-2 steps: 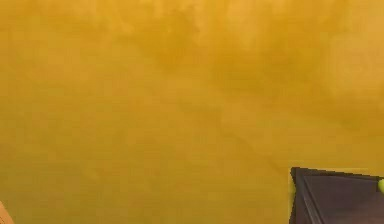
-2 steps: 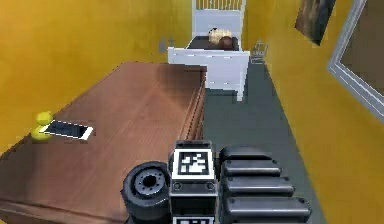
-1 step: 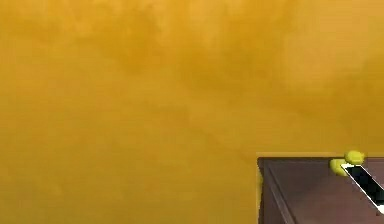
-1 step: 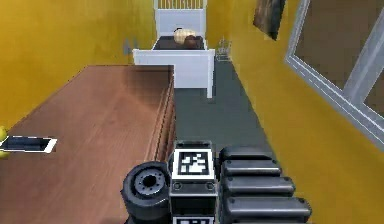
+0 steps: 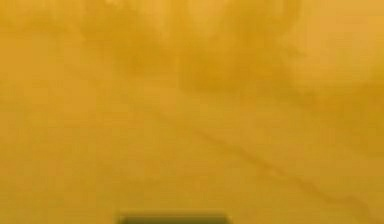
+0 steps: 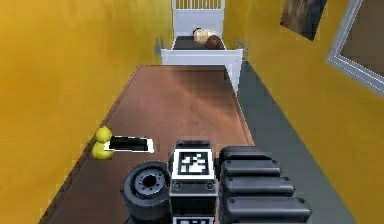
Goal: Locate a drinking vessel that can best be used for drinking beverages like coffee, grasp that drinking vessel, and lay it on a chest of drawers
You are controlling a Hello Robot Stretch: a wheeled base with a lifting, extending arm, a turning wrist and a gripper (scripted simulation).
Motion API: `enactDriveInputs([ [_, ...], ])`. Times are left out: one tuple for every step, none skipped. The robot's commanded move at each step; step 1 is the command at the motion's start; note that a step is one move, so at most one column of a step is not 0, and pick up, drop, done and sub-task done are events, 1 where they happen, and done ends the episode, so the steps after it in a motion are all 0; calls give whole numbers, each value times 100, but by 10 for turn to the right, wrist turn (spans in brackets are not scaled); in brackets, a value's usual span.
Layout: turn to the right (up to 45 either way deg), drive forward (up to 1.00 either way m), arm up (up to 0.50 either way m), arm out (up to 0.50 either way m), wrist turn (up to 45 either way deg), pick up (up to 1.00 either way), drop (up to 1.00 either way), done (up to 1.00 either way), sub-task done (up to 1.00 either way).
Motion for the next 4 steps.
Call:
enactDriveInputs([
  [450,0,0,0,0,0,0,0,0],
  [450,0,0,0,0,0,0,0,0],
  [450,0,0,0,0,0,0,0,0],
  [420,0,0,0,0,0,0,0,0],
])
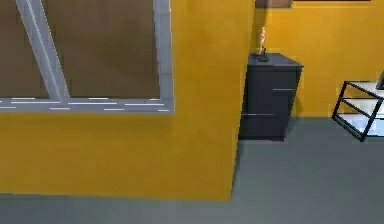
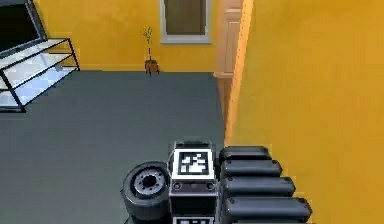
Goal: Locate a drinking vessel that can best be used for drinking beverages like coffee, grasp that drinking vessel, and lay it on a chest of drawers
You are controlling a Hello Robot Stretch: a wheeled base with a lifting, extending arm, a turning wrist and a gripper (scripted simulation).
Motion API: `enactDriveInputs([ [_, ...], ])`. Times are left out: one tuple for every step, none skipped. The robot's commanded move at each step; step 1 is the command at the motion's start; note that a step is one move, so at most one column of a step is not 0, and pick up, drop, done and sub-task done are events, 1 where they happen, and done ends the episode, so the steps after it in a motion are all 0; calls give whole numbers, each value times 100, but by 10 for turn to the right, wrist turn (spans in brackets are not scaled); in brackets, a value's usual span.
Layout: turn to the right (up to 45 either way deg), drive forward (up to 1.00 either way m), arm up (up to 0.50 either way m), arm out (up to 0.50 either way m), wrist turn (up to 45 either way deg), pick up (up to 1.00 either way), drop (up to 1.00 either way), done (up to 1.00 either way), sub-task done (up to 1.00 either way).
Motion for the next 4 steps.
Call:
enactDriveInputs([
  [-450,0,0,0,0,0,0,0,0],
  [-450,0,0,0,0,0,0,0,0],
  [-450,0,0,0,0,0,0,0,0],
  [-330,0,0,0,0,0,0,0,0],
])
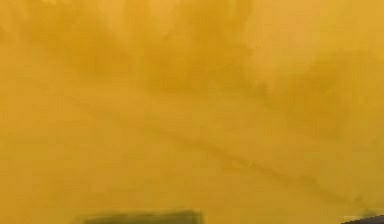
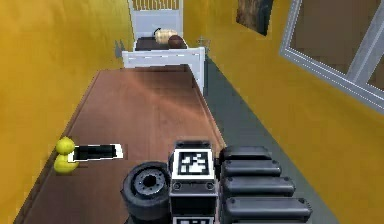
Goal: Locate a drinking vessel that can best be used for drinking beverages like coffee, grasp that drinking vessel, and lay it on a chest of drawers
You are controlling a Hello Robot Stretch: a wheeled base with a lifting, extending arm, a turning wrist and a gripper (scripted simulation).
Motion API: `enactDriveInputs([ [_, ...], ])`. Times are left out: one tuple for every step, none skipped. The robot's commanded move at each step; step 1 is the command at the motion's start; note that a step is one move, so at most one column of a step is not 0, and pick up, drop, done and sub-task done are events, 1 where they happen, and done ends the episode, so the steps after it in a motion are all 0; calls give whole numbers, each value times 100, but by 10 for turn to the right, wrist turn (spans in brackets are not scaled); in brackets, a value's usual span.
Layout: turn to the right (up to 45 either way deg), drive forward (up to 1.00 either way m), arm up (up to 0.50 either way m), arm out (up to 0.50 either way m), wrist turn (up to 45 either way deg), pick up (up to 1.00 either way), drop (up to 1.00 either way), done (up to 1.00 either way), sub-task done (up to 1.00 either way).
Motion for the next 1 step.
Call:
enactDriveInputs([
  [0,0,0,44,0,0,0,0,0],
])
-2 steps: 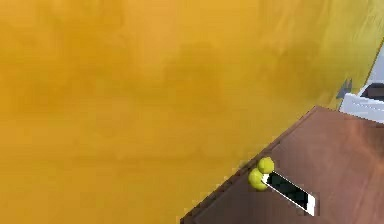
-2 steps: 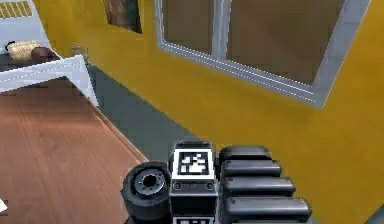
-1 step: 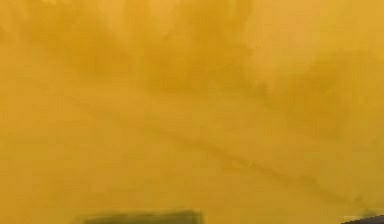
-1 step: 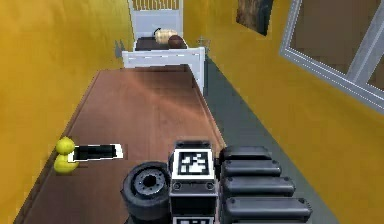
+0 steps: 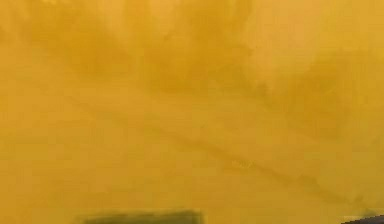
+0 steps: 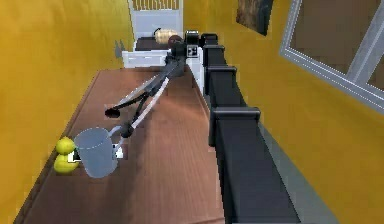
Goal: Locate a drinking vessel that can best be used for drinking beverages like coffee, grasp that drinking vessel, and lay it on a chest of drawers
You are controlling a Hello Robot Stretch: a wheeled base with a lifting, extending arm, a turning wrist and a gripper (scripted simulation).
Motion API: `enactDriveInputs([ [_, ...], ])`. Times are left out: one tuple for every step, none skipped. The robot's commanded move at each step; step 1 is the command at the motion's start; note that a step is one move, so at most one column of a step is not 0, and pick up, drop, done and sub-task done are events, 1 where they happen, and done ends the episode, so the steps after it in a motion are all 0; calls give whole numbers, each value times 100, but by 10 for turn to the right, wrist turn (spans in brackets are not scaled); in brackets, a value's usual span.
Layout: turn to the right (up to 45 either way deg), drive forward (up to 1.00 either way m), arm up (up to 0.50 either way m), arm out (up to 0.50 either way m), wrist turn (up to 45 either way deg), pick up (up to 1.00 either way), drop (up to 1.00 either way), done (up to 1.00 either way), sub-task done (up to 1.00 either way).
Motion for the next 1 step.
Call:
enactDriveInputs([
  [0,0,0,0,450,0,0,0,0],
])
